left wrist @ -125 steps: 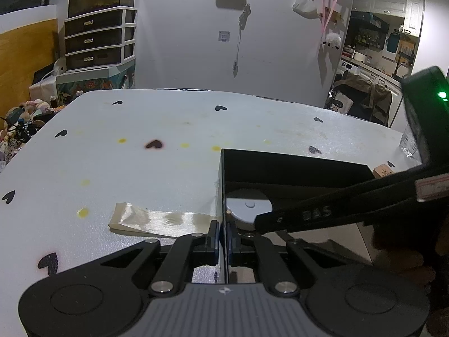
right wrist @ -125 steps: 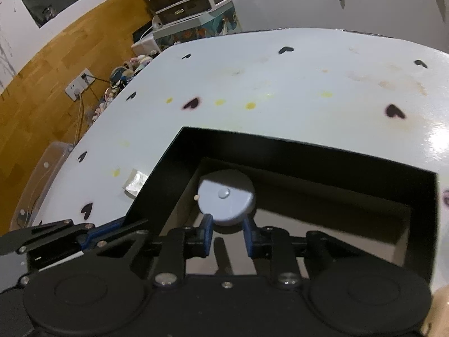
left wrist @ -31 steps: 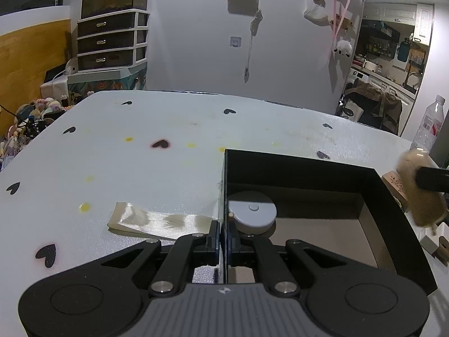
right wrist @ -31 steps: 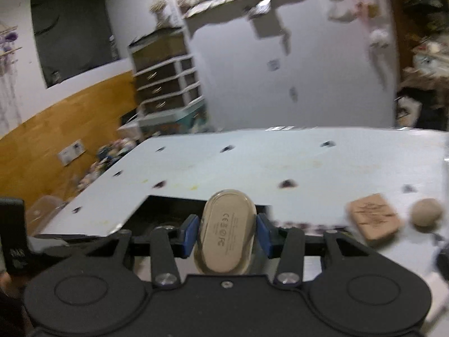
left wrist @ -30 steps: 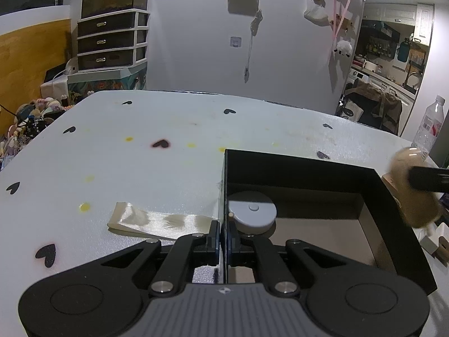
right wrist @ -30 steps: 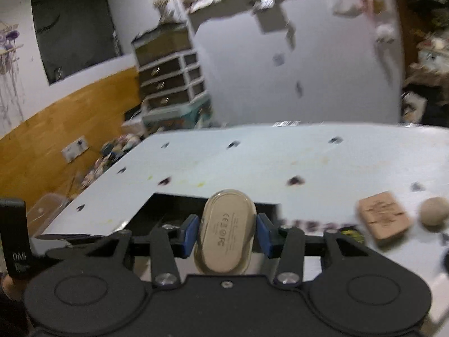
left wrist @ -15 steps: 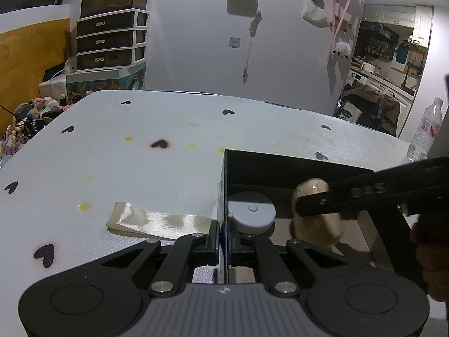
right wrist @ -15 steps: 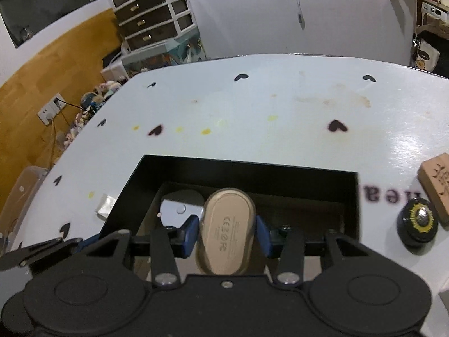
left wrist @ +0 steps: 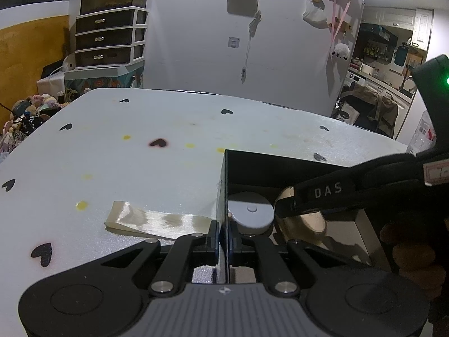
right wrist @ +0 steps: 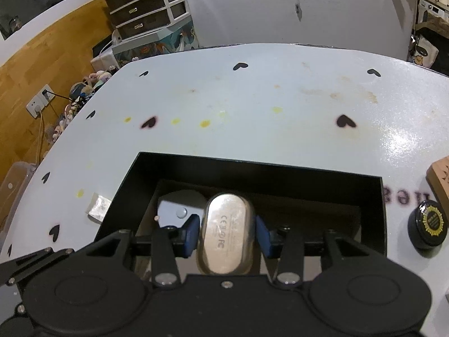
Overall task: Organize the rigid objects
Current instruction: 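Place the beige case in the box beside the tape measure, release, then move the right gripper to the white charger with cable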
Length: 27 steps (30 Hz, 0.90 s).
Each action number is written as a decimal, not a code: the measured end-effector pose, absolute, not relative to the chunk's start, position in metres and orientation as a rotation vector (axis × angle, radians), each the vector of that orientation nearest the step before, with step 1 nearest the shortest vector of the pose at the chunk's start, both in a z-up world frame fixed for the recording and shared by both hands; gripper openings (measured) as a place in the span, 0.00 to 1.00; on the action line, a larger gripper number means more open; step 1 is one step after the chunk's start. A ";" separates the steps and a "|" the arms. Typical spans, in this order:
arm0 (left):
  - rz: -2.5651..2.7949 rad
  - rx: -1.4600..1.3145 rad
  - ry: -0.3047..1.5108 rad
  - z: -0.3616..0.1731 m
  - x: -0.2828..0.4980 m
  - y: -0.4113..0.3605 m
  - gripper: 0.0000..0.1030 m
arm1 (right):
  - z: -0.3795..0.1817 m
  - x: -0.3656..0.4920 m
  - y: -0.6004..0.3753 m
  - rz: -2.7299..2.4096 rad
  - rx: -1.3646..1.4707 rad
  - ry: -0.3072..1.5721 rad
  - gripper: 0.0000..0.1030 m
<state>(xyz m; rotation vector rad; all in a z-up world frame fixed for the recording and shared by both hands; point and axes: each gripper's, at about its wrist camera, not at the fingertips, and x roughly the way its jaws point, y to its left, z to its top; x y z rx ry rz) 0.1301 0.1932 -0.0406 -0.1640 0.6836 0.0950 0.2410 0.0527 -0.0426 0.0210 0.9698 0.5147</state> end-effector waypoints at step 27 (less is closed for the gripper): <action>0.117 -0.153 0.703 -0.041 0.136 0.191 0.05 | 0.005 0.166 -0.040 0.612 0.007 0.631 0.93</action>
